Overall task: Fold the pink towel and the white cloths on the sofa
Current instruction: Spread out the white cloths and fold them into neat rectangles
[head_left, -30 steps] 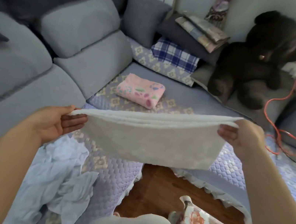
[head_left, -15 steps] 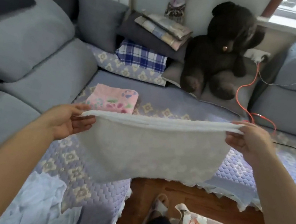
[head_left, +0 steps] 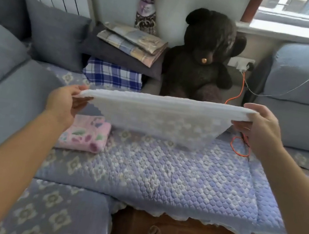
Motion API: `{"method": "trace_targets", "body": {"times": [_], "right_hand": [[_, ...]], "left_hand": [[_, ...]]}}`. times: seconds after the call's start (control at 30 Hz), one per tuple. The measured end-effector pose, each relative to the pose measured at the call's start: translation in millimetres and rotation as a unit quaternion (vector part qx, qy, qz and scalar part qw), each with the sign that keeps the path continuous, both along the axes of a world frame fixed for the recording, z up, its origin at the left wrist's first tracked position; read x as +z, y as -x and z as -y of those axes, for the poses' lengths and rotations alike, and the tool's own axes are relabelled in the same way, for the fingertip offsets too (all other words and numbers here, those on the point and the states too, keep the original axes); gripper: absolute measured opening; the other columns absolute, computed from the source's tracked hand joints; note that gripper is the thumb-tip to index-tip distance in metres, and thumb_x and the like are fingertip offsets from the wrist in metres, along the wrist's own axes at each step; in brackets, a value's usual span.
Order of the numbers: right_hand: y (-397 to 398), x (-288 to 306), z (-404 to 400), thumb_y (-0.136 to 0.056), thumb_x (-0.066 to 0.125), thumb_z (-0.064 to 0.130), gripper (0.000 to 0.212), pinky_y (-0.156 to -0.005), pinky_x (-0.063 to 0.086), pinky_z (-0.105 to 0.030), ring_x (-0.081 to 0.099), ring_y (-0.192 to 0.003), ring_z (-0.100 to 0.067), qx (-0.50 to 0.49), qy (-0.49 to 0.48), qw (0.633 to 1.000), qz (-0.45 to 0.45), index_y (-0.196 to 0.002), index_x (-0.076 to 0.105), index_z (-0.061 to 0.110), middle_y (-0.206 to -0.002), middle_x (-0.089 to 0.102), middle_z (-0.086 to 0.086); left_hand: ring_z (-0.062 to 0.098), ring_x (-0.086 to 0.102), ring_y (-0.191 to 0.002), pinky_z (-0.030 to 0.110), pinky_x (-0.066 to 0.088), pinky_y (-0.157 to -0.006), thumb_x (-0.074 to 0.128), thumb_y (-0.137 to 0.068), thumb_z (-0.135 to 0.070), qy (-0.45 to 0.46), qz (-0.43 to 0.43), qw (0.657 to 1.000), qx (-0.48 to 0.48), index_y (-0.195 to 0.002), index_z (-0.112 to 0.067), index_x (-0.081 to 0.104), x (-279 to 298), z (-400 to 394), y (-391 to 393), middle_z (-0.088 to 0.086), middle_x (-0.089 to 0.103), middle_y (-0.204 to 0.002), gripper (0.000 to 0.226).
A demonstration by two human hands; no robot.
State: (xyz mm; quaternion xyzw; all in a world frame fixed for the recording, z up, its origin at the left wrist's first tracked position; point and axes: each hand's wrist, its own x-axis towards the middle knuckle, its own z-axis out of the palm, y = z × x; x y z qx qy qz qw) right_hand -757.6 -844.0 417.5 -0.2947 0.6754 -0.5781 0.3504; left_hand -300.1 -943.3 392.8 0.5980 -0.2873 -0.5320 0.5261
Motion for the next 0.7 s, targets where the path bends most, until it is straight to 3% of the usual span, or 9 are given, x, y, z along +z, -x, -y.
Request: {"method": "trace_targets", "body": {"times": [0.17,0.27,0.33,0.4,0.5,0.6,0.63,0.7], "right_hand": [[21,-97,-24,-0.094,0.041,-0.011,0.037,-0.066,0.061,-0.027,0.064,-0.078,-0.031,-0.001,-0.096,0.995,0.028,-0.092,0.068,0.015,-0.095,0.066,-0.012],[32,-200,-40,-0.099,0.048,-0.008,0.026,-0.076,0.063,-0.030,0.068,-0.089,-0.027,0.010,-0.206,0.977,0.051,-0.098,0.067,0.009,-0.106,0.066,-0.012],[35,-286,-45,-0.098,0.048,-0.010,0.030,-0.081,0.062,-0.031,0.067,-0.097,-0.022,-0.004,-0.270,0.960,0.073,-0.097,0.070,0.010,-0.112,0.067,-0.008],[38,-378,-50,-0.094,0.050,-0.008,0.033,-0.079,0.062,-0.030,0.066,-0.101,-0.022,-0.047,-0.313,0.941,0.119,-0.090,0.075,0.014,-0.115,0.067,-0.009],[36,-492,-57,-0.090,0.064,0.006,0.012,-0.075,0.057,-0.033,0.065,-0.103,-0.025,-0.124,-0.332,0.918,0.179,-0.086,0.074,0.012,-0.106,0.070,-0.006],[30,-553,-61,-0.087,0.064,-0.002,0.018,-0.055,0.050,-0.025,0.059,-0.080,-0.020,-0.153,-0.315,0.924,0.155,-0.082,0.064,0.016,-0.076,0.068,0.004],[27,-560,-64,-0.084,0.066,-0.001,0.020,-0.051,0.047,-0.023,0.058,-0.077,-0.020,-0.160,-0.309,0.926,0.147,-0.082,0.063,0.019,-0.076,0.066,0.003],[24,-562,-71,-0.084,0.066,-0.001,0.024,-0.047,0.044,-0.022,0.059,-0.077,-0.019,-0.187,-0.295,0.925,0.151,-0.091,0.061,0.021,-0.098,0.063,-0.005]], "left_hand": [[0.025,0.070,-0.074,0.028,0.058,-0.066,0.050,-0.088,-0.008,-0.076,0.077,0.992,-0.056,-0.095,-0.007,0.072,-101,-13,9,0.017,0.070,-0.093,0.023],[0.010,0.070,-0.058,0.019,0.057,-0.056,0.044,-0.097,0.000,-0.166,0.120,0.975,-0.085,-0.089,-0.012,0.068,-201,-23,24,0.009,0.067,-0.093,0.028],[0.007,0.068,-0.056,0.022,0.054,-0.056,0.039,-0.102,0.001,-0.208,0.136,0.962,-0.113,-0.090,-0.015,0.065,-283,-29,36,0.007,0.065,-0.095,0.033],[0.009,0.070,-0.066,0.027,0.049,-0.064,0.038,-0.105,0.000,-0.257,0.145,0.945,-0.144,-0.094,-0.018,0.064,-371,-40,41,0.004,0.065,-0.101,0.034],[0.022,0.066,-0.094,0.028,0.048,-0.069,0.038,-0.107,-0.005,-0.309,0.147,0.927,-0.151,-0.095,-0.024,0.065,-475,-50,45,0.005,0.062,-0.116,0.035],[0.021,0.062,-0.087,0.028,0.047,-0.069,0.039,-0.105,-0.002,-0.326,0.137,0.930,-0.103,-0.092,-0.024,0.066,-526,-56,43,0.007,0.064,-0.108,0.036],[0.022,0.063,-0.088,0.029,0.049,-0.073,0.042,-0.103,-0.002,-0.319,0.134,0.934,-0.088,-0.091,-0.023,0.068,-533,-60,41,0.007,0.066,-0.107,0.036],[0.023,0.065,-0.097,0.034,0.052,-0.082,0.051,-0.098,-0.007,-0.303,0.144,0.939,-0.080,-0.090,-0.026,0.073,-536,-68,38,0.004,0.069,-0.111,0.030]]}}
